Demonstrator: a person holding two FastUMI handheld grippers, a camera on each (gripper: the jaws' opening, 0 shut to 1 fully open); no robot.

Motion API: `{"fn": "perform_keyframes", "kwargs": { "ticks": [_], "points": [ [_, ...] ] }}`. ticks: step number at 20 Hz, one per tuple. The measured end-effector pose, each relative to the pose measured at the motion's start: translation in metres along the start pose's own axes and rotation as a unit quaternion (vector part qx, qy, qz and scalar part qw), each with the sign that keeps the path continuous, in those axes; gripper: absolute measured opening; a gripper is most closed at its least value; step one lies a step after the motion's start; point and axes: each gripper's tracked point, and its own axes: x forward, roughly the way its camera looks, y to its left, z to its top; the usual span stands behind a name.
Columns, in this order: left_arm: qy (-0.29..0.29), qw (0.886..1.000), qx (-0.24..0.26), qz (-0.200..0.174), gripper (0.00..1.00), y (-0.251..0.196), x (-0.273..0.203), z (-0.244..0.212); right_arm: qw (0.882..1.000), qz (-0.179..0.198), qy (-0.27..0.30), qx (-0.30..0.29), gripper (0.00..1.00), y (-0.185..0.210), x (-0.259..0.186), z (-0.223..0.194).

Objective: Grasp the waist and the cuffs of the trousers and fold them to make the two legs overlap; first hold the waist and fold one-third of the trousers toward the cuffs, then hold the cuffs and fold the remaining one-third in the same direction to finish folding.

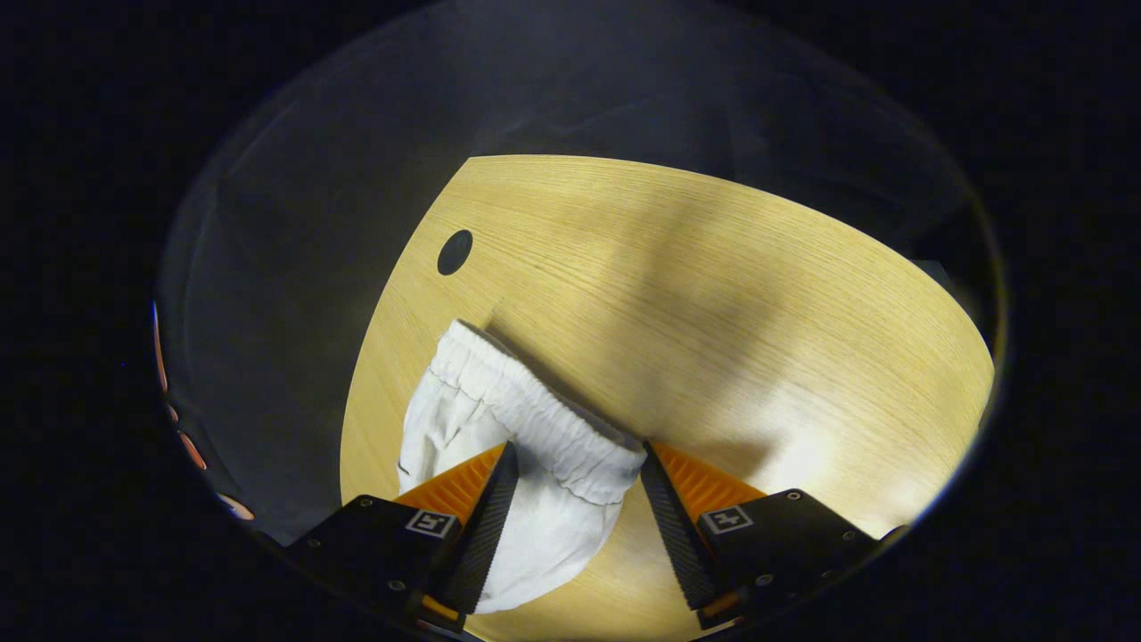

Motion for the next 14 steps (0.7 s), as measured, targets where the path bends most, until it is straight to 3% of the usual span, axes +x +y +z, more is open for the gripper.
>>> {"fn": "perform_keyframes", "kwargs": {
  "ticks": [1, 2, 3, 6, 10, 14],
  "points": [
    [0.000, 1.000, -0.001, -0.005, 1.00, -0.010, 0.000, -0.003, 1.000, 0.003, -0.003, 0.010, 0.80, -0.001, 0.001, 0.001],
    [0.003, 1.000, 0.000, -0.009, 1.00, -0.019, 0.001, -0.007, 1.000, 0.007, -0.007, 0.016, 0.69, -0.003, 0.001, 0.002],
    [0.007, 1.000, 0.004, -0.010, 1.00, -0.025, 0.003, -0.013, 1.000, 0.008, -0.010, 0.014, 0.63, -0.005, 0.001, 0.002],
    [0.023, 1.000, 0.002, -0.013, 1.00, -0.041, 0.006, -0.030, 0.999, 0.022, -0.024, 0.027, 0.23, -0.003, 0.008, 0.009],
    [0.035, 0.999, 0.007, -0.024, 1.00, -0.060, 0.000, -0.050, 0.998, 0.024, -0.043, 0.032, 0.09, 0.003, 0.008, 0.006],
    [0.040, 0.998, 0.018, -0.037, 1.00, -0.067, -0.003, -0.060, 0.996, 0.042, -0.068, 0.040, 0.07, 0.016, -0.015, 0.005]
  ]
}}
